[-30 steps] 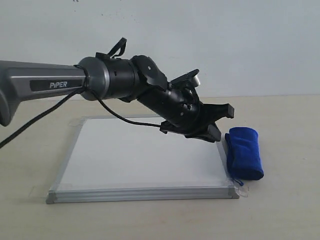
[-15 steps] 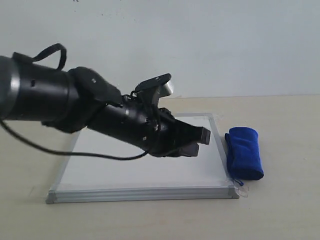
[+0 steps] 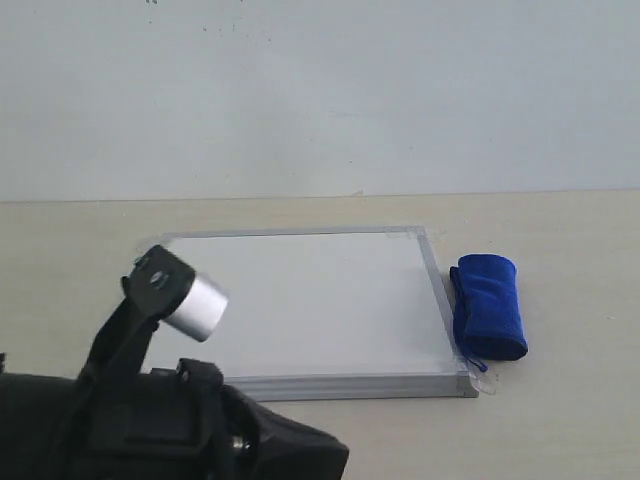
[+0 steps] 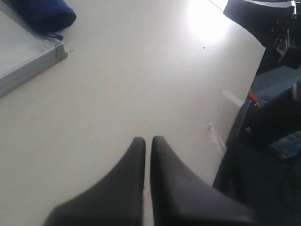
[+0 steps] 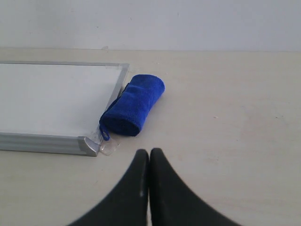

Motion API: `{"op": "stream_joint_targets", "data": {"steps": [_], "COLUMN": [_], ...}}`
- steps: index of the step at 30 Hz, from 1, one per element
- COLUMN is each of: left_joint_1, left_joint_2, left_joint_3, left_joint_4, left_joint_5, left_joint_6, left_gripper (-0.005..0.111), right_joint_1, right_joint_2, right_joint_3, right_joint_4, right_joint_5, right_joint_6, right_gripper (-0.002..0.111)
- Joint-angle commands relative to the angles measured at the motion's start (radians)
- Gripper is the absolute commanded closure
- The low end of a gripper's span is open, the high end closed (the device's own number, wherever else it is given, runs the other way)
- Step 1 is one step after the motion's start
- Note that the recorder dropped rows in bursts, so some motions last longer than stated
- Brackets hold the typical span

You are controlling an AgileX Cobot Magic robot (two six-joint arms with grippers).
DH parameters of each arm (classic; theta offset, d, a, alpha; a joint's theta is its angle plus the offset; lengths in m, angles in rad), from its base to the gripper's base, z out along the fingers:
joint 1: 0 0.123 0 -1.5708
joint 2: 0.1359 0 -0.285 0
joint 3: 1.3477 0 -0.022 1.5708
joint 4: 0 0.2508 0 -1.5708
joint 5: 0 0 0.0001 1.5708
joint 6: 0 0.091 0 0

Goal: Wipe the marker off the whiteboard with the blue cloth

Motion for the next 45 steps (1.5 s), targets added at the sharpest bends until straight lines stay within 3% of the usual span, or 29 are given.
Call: {"op": "stream_joint_targets", "data": {"steps": [1, 7, 12, 19, 28, 36, 41, 45], "left_joint_1": [-0.006, 0.001, 0.001, 0.010, 0.289, 0.520, 0.602, 0.650], "left_joint_2": [-0.101, -0.194, -0.308, -0.465, -0.798, -1.093, -1.235, -1.235], "left_joint_3": [0.064, 0.063, 0.063, 0.113, 0.307, 0.407, 0.439, 0.437], "left_joint_4": [-0.010, 0.051, 0.048, 0.041, 0.006, 0.001, 0.001, 0.003], "left_joint_5": [-0.001, -0.086, -0.298, -0.475, -0.386, -0.360, -0.363, -0.363], "left_joint_6": [0.008, 0.083, 0.072, 0.068, 0.068, 0.059, 0.059, 0.059], "left_gripper": [0.103, 0.103, 0.103, 0.103, 0.103, 0.103, 0.103, 0.103], "right_joint_1": [-0.002, -0.002, -0.002, -0.002, -0.002, -0.002, -0.002, -0.002], "right_joint_2": [-0.004, -0.004, -0.004, -0.004, -0.004, -0.004, -0.004, -0.004], "right_joint_3": [0.000, 0.000, 0.000, 0.000, 0.000, 0.000, 0.000, 0.000], "right_joint_4": [0.000, 0.000, 0.000, 0.000, 0.000, 0.000, 0.000, 0.000], "right_joint_5": [-0.009, -0.009, -0.009, -0.009, -0.009, -0.009, -0.009, -0.009], "right_joint_6": [0.000, 0.000, 0.000, 0.000, 0.000, 0.000, 0.000, 0.000], "right_gripper": [0.108, 0.108, 0.108, 0.108, 0.108, 0.108, 0.108, 0.108]}}
